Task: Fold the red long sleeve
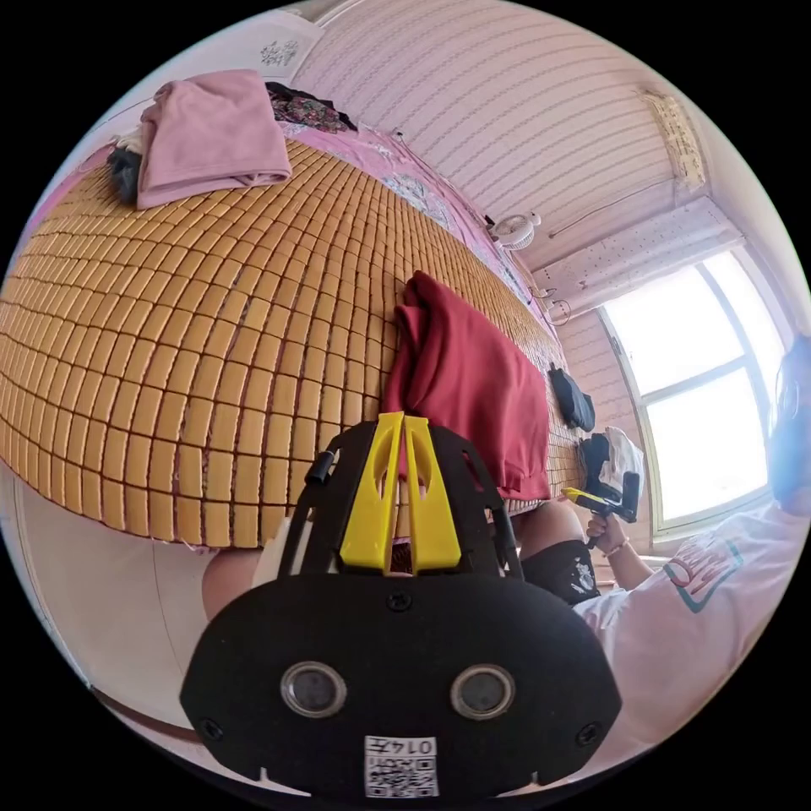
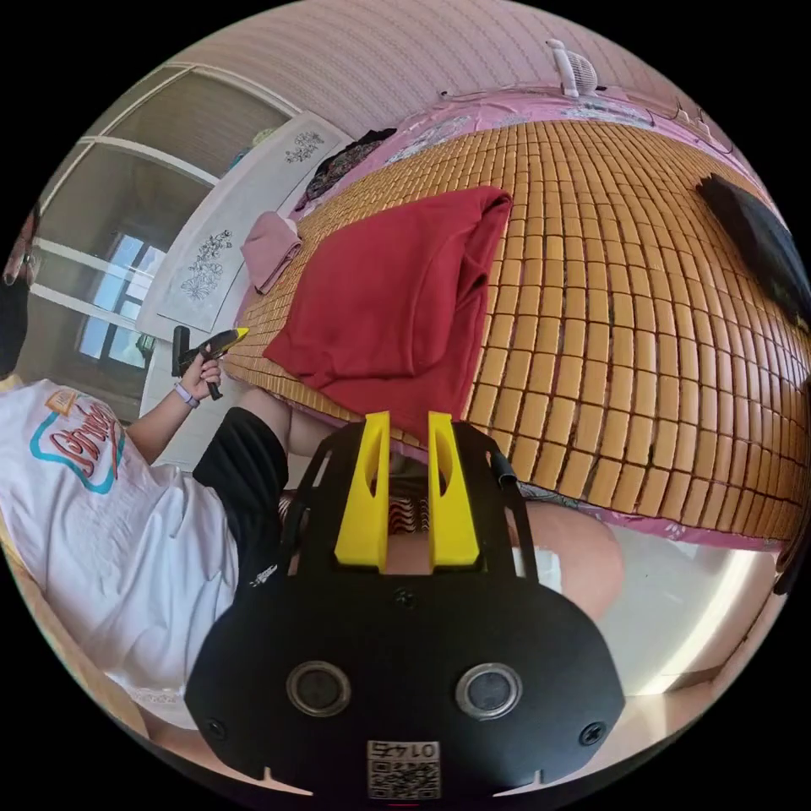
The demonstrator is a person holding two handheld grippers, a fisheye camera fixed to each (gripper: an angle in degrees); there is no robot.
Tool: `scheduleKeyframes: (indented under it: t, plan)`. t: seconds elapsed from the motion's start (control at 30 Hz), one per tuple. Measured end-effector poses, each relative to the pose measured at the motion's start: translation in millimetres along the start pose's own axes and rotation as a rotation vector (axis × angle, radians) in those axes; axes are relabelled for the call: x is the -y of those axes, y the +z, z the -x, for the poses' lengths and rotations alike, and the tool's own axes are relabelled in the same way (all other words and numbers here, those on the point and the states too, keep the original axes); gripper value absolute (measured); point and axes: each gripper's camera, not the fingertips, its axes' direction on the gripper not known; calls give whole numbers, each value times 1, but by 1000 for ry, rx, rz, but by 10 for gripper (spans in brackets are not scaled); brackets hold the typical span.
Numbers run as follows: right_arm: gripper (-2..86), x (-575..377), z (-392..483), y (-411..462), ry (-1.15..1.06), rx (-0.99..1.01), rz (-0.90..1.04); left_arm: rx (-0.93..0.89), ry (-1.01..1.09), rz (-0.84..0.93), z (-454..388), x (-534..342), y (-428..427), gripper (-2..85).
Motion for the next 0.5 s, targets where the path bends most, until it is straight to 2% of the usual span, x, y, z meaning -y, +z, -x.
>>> scheduleKeyframes:
  t: [0.13,0.2,0.3,0.43,0.5]
  plan:
    - [101,10,19,-2,51,-106,-41,-37,-38,-31,-11,2,14,32]
    - [116,25,27,-4,60,-87,-90,-43,-11,-35,-25,15,34,79]
    - [131,46,31,8,120,-149,-103,72,15,-2,-40,30,65,107]
    - [93,62,38,26,164,-168,-121,181,54,193,-44,39,115,94]
    - [62,66,43,29,183,-198,-93,238,158,217,-55,37,121,64]
